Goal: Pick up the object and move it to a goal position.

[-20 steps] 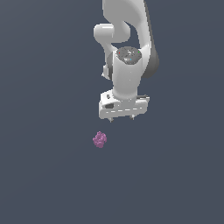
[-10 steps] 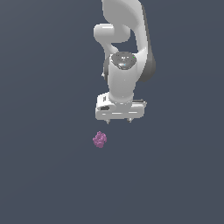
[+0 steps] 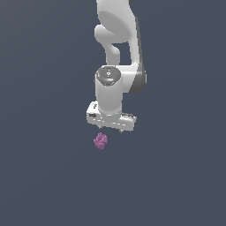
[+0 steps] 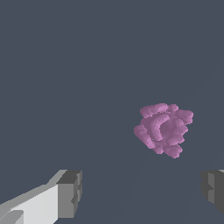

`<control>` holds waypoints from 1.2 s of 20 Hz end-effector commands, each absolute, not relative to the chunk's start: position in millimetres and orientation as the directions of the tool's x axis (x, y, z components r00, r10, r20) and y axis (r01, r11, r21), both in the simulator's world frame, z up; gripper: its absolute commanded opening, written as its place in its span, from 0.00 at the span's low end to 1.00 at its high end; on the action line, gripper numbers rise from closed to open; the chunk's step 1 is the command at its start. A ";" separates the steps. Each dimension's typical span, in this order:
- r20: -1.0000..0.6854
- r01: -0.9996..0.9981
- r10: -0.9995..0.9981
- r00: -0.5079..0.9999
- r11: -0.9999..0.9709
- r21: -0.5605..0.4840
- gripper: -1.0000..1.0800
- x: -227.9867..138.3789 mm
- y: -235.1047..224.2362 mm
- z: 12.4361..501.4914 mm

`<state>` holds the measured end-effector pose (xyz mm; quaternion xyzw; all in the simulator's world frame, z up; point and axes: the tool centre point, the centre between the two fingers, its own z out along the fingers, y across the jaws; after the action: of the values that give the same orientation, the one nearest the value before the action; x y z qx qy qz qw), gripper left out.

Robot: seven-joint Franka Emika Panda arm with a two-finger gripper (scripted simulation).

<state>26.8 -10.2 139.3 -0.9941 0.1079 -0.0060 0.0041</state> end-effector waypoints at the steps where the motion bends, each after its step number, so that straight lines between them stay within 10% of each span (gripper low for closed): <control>1: 0.007 -0.299 -0.299 0.954 -0.954 -0.009 0.96 31.0 -23.8 129.3; 24: 0.000 -0.525 -0.525 0.851 -0.851 0.000 0.96 40.1 -63.7 85.0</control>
<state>40.7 -63.8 91.2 -0.9621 0.2727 -0.0006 0.0002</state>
